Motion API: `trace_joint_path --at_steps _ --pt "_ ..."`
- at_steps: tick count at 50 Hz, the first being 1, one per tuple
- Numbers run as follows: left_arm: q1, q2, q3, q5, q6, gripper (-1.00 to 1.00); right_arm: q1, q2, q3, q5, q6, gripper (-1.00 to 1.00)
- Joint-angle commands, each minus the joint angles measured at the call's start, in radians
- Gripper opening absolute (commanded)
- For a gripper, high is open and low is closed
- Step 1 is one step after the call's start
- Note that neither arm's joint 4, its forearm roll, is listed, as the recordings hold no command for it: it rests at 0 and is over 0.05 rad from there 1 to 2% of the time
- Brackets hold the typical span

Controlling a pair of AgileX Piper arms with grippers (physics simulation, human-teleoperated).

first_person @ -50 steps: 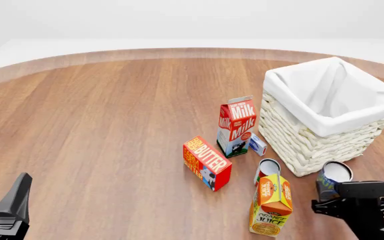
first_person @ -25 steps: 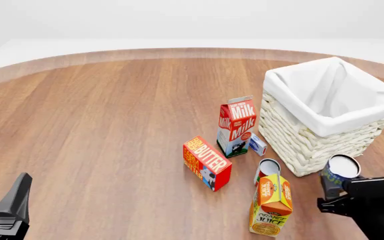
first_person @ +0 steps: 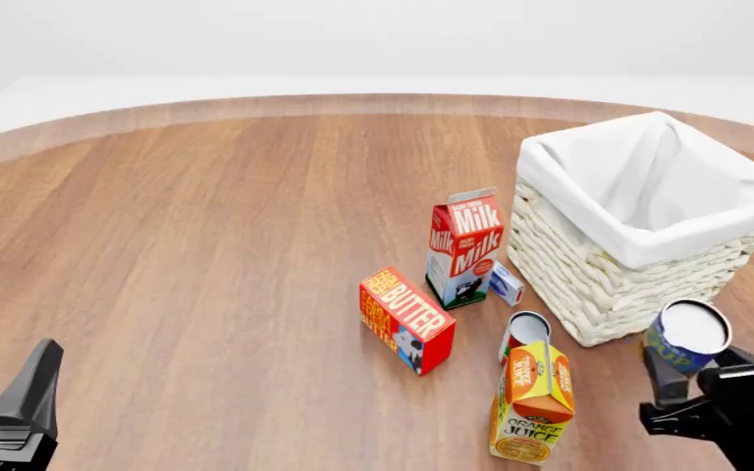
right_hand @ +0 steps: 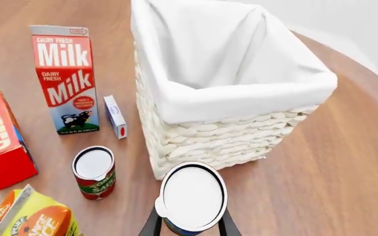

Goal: Pick up the alphabet soup, and put it in the basket.

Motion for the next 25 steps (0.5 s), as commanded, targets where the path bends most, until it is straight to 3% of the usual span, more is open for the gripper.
trace_joint_path --at_steps 1,25 --pt "0.0 0.0 0.0 0.0 0.0 1.0 0.015 -0.167 0.0 0.126 0.008 -1.0" --pt "0.0 0.0 0.0 0.0 0.0 1.0 0.021 -0.314 -0.031 0.236 -0.04 -1.0"
